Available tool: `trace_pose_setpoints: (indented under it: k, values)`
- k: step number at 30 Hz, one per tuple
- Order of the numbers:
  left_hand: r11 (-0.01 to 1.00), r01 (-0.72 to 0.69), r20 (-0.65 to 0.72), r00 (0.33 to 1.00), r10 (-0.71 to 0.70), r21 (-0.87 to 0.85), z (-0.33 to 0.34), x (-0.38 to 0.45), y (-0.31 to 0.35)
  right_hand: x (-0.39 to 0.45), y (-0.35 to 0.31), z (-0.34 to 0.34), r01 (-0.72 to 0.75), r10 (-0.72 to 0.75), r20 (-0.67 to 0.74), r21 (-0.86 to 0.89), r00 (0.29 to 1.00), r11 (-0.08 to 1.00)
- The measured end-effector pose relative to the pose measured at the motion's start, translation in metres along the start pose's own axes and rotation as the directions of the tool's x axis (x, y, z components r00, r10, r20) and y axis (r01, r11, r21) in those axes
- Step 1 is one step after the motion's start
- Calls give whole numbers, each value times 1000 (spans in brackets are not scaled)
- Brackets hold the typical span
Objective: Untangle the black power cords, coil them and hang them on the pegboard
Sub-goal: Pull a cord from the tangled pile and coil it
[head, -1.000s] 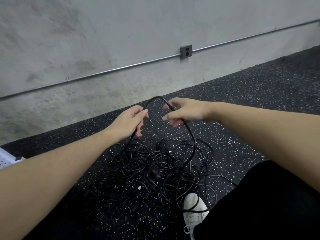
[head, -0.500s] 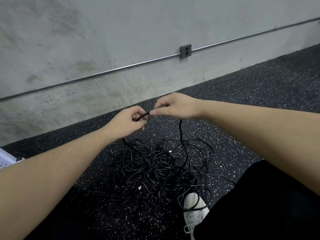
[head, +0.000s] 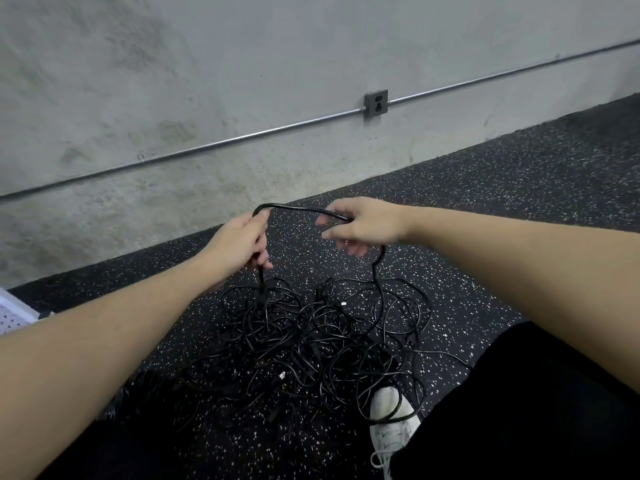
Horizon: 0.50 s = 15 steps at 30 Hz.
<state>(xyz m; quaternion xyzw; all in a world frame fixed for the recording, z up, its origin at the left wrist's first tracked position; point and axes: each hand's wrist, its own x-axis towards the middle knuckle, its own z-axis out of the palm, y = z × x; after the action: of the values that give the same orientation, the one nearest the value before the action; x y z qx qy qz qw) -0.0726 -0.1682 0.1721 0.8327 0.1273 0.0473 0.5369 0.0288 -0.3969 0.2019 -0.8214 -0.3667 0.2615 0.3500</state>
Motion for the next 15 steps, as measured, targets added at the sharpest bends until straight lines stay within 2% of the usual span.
trace_pose_setpoints:
  k: [4,9,12,15]
  values:
    - [998,-22,-68,998,18,-66,7,-1,16,11,-27,11,111,-118,-106,-65,987,992]
    - [963,-75,-25,997,71,-258,-1,-12,20,24,-42,16,180,-137,-211,204,968,962]
    - [979,-81,-65,995,70,-185,-8,-22,18,32,-51,21,231,-125,-265,420,956,877]
    - [994,-23,-43,999,18,-110,-15,-34,12,40,-59,29,186,-83,-271,381,959,906]
